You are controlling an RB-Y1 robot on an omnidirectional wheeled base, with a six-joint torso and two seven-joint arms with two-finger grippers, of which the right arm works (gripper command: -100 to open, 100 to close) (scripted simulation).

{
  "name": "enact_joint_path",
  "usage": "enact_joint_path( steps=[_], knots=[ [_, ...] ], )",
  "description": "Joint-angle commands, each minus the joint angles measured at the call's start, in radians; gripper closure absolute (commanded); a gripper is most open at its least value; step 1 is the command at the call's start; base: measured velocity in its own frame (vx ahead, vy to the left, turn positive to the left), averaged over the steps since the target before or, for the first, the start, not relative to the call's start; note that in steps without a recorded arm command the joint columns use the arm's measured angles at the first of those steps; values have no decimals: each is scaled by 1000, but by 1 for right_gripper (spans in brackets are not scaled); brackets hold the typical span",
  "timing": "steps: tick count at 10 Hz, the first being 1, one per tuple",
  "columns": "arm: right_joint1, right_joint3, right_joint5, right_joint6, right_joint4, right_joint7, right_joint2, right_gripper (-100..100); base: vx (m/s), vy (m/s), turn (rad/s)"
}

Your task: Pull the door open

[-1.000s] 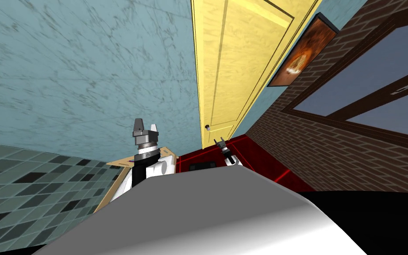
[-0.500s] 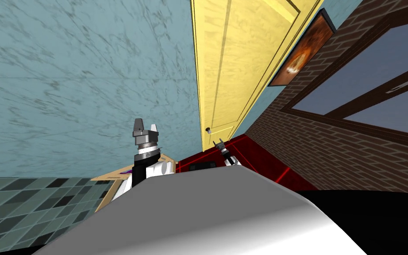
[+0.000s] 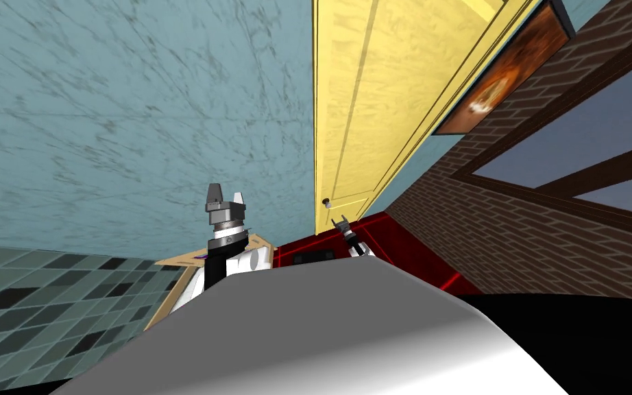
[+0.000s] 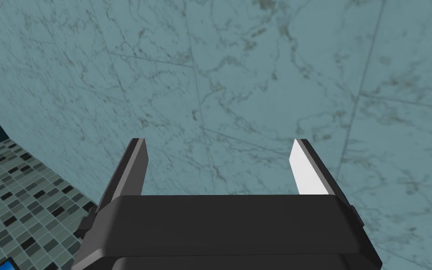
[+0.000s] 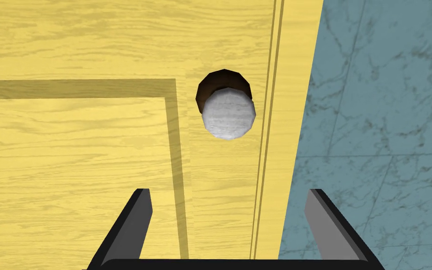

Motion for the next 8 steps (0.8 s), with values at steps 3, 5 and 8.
enact_joint_path(
  steps=[3, 5, 8],
  knots=[
    [4, -45, -27, 7, 7, 11, -18, -100, -79, -68, 264],
    [0, -79, -46, 7, 25, 19, -29, -100, -52, 33, 225],
    [-8, -141, -80, 5, 57, 33, -44, -100, 30, 57, 234]
  ],
)
